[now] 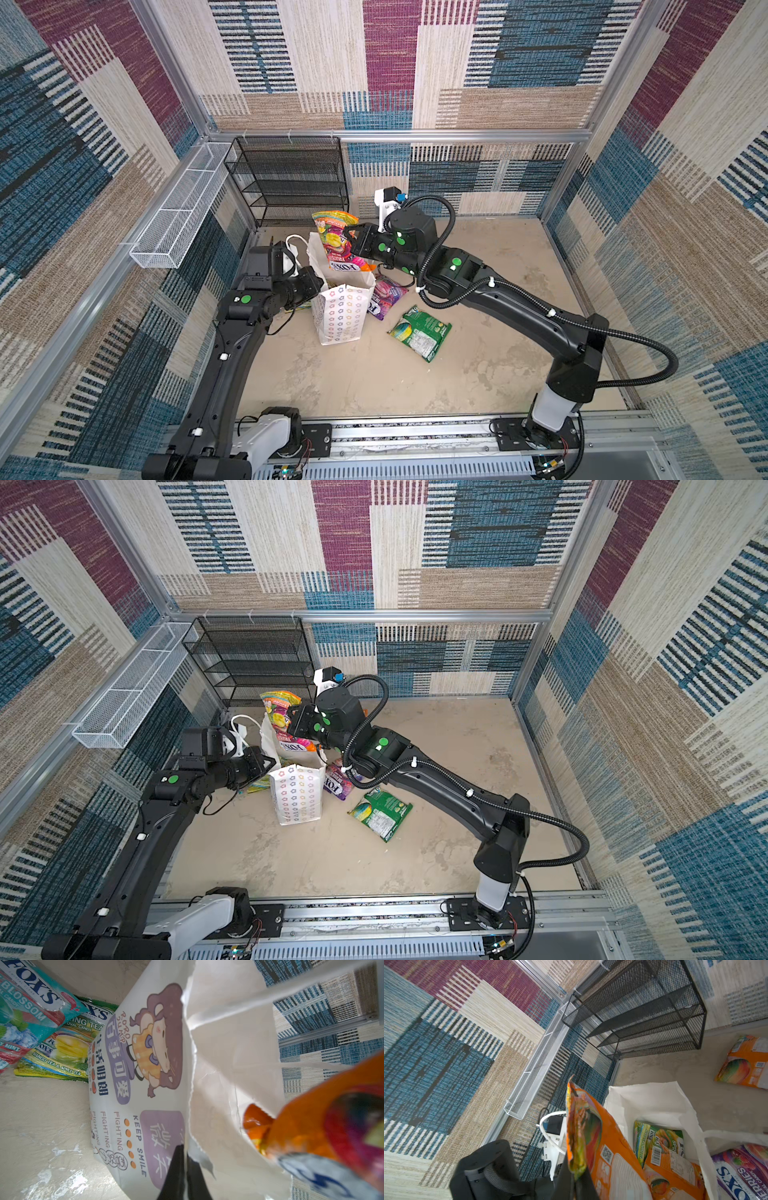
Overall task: Place the snacks into the paper bag
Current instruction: 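Lower the multicolour packet into the bag and open the right gripper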
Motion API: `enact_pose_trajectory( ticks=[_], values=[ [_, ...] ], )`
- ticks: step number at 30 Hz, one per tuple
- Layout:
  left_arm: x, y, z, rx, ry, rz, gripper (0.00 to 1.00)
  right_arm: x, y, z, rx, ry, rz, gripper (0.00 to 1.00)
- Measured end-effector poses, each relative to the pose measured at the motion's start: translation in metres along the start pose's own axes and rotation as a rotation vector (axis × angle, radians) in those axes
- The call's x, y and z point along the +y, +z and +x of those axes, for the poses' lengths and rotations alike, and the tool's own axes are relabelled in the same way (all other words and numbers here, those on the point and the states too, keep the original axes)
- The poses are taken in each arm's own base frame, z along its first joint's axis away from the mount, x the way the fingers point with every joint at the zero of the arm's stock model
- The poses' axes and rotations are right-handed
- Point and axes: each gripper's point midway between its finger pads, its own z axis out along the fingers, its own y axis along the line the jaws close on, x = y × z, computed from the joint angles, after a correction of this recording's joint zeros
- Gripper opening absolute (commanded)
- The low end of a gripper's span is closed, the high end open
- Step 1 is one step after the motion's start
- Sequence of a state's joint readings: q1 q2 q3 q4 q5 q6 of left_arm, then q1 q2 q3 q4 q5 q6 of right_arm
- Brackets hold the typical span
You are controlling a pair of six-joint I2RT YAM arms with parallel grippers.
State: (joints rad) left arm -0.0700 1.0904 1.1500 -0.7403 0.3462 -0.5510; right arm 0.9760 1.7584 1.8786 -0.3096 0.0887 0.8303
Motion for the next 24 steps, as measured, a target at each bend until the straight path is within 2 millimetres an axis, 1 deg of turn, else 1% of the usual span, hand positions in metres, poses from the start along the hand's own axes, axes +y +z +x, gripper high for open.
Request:
enact_pose_trajectory(
  ticks=[6, 10, 20, 21, 22, 24],
  values=[
    [0.000, 0.000, 0.000, 0.000, 0.000, 0.000, 0.00, -0.014, 0.008, 0.013, 0.027, 0.003, 0.033, 0.00],
    [0.000, 0.000, 0.000, 0.001, 0.000, 0.000, 0.00, -0.027, 0.013, 0.023, 0.050, -0.001, 0.071, 0.00],
    [0.000, 0.001, 0.000, 0.002, -0.001, -0.001, 0.00, -0.037, 0.022, 0.031, 0.064, -0.005, 0.099, 0.00],
    [0.000, 0.001, 0.000, 0.002, -0.001, -0.001, 0.00, -0.038, 0.023, 0.033, 0.066, -0.005, 0.101, 0.01],
    [0.000, 0.001, 0.000, 0.002, -0.001, -0.001, 0.00, -0.039, 0.024, 0.033, 0.068, -0.005, 0.103, 0.05],
    [0.000, 0.001, 0.000, 0.001, -0.001, -0.001, 0.00, -0.041, 0.025, 0.035, 0.071, -0.006, 0.106, 0.10]
  ],
)
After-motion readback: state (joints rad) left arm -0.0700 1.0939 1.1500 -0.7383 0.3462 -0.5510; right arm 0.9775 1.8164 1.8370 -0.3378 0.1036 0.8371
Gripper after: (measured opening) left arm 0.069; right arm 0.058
